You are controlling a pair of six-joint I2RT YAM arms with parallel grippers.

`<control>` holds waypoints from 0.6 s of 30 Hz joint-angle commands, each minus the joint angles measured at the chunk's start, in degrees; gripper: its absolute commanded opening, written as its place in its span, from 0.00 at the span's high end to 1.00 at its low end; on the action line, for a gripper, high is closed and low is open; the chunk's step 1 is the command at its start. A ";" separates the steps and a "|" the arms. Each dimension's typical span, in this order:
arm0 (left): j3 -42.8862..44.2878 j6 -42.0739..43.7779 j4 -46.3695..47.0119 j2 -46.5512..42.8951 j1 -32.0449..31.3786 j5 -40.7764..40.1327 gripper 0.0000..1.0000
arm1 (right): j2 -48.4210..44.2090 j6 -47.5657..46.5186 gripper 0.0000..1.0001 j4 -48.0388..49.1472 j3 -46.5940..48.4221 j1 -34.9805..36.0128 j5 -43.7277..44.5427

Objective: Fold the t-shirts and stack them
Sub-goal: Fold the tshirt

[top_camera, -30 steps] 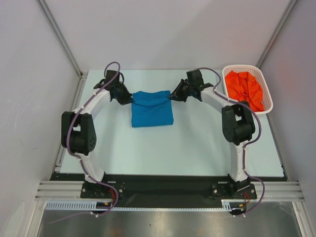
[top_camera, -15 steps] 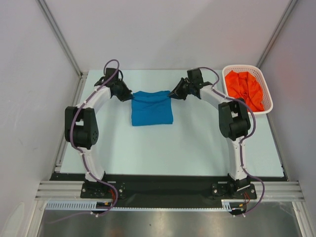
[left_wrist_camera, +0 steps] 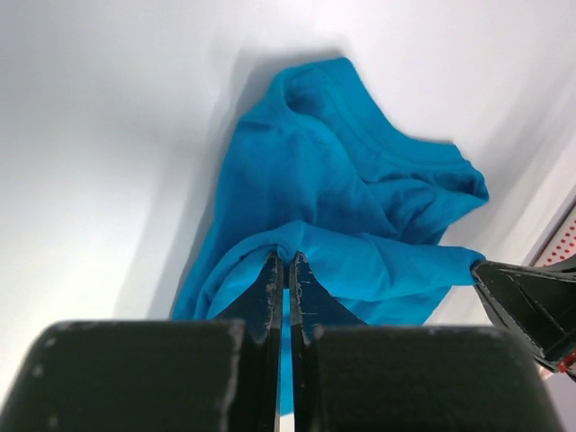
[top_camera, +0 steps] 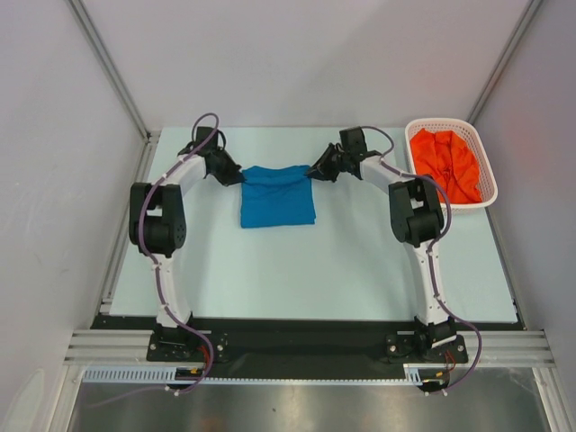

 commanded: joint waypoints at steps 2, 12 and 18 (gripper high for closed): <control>3.18 -1.77 0.25 1.61 1.10 1.03 1.00 | 3.47 2.08 1.00 1.71 4.06 -0.55 -2.34; 4.06 -3.26 2.26 0.56 2.42 2.87 1.00 | 2.69 2.09 1.00 1.26 6.18 -1.08 -1.99; 6.78 -3.79 2.62 0.99 2.42 3.40 1.00 | 1.45 2.79 1.00 1.88 6.96 -1.08 -0.76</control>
